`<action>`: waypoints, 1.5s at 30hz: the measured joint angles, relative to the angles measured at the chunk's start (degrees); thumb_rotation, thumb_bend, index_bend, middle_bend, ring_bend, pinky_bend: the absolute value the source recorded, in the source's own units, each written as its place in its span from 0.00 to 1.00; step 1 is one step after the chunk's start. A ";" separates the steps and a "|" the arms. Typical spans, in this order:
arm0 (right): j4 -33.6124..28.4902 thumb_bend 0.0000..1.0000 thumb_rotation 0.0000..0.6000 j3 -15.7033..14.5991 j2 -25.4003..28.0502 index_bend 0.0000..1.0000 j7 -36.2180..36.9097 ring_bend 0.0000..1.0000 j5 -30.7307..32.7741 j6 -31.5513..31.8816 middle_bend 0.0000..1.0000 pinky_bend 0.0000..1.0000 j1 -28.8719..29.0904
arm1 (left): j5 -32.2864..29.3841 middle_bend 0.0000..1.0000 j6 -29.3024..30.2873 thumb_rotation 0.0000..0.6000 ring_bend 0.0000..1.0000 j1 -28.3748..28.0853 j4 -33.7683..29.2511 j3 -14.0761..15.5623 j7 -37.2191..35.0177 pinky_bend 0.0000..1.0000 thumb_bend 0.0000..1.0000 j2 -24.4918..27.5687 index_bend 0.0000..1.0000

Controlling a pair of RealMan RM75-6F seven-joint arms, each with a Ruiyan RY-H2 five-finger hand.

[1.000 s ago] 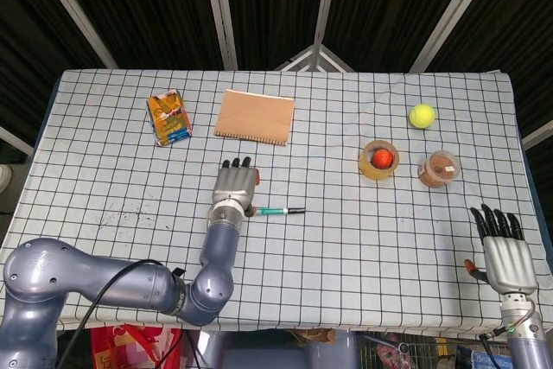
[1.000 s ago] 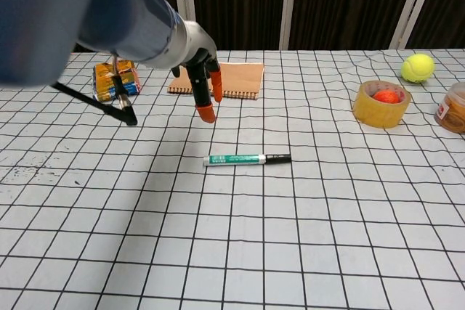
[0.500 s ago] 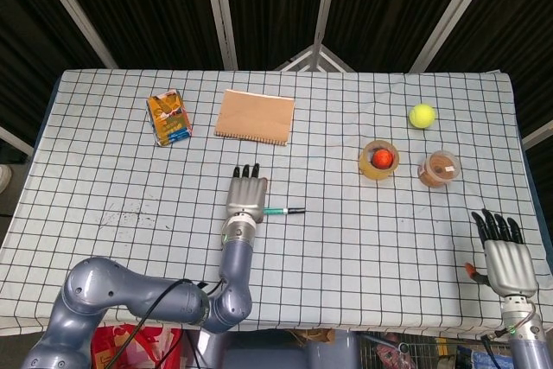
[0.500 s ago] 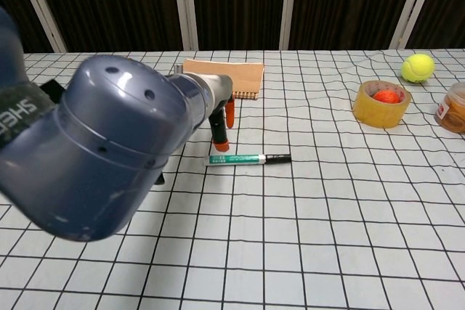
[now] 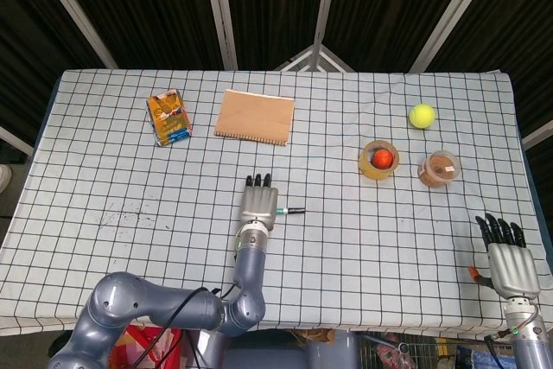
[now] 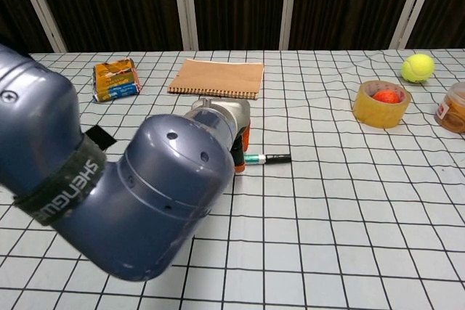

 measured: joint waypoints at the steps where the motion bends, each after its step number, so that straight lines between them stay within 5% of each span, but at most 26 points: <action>1: 0.24 0.26 1.00 -0.01 -0.09 0.07 0.19 0.00 -0.01 -0.06 0.05 0.00 -0.03 | 0.41 0.04 -0.21 1.00 0.00 0.06 0.77 -0.17 0.17 0.01 0.40 -0.51 0.43; 45: 2.03 0.26 1.00 1.23 -1.55 0.07 0.21 0.00 0.07 -0.98 0.05 0.00 0.68 | 10.31 0.07 0.77 1.00 0.00 5.82 5.50 -2.72 8.35 0.00 0.48 -5.40 0.51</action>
